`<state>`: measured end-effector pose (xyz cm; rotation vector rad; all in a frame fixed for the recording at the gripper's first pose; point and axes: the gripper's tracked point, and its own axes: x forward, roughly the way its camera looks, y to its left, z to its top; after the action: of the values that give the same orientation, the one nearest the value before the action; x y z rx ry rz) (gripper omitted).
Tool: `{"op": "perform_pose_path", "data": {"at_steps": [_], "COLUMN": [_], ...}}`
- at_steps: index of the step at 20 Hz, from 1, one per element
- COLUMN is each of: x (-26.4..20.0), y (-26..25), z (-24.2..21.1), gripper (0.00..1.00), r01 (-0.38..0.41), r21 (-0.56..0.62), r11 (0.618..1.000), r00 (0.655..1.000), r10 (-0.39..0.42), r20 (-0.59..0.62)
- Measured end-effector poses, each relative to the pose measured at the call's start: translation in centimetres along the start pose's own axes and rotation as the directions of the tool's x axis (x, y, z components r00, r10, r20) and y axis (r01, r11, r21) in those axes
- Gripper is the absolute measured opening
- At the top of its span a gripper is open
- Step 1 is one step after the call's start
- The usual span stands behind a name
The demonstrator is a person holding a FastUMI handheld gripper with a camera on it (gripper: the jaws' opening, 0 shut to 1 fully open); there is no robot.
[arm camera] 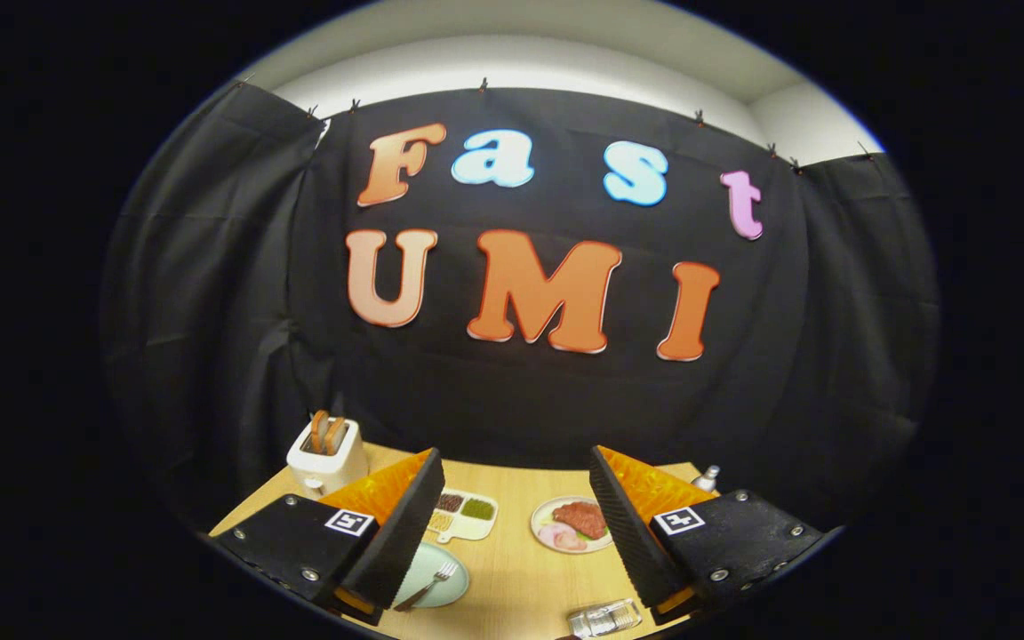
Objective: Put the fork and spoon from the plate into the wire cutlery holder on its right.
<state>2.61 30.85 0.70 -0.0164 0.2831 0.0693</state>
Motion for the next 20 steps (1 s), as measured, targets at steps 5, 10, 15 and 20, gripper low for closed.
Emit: {"op": "perform_pose_path", "data": {"at_steps": [5,10,15,20], "x": [2.9,4.0,4.3,5.2], "y": [4.3,7.4,10.4,12.3], "z": [-6.2,-13.5,-21.7,-27.8], "gripper": [0.99,0.98,0.97,0.91], "r01": [-0.099,-0.143,-0.175,-0.124], "r21": [0.065,0.082,0.086,0.142], "r11": [0.993,0.986,0.981,0.982], "r00": [0.961,0.863,0.677,0.529], "r10": [0.112,0.164,0.183,0.187], "r20": [-0.252,-0.478,-0.713,-0.828]}}
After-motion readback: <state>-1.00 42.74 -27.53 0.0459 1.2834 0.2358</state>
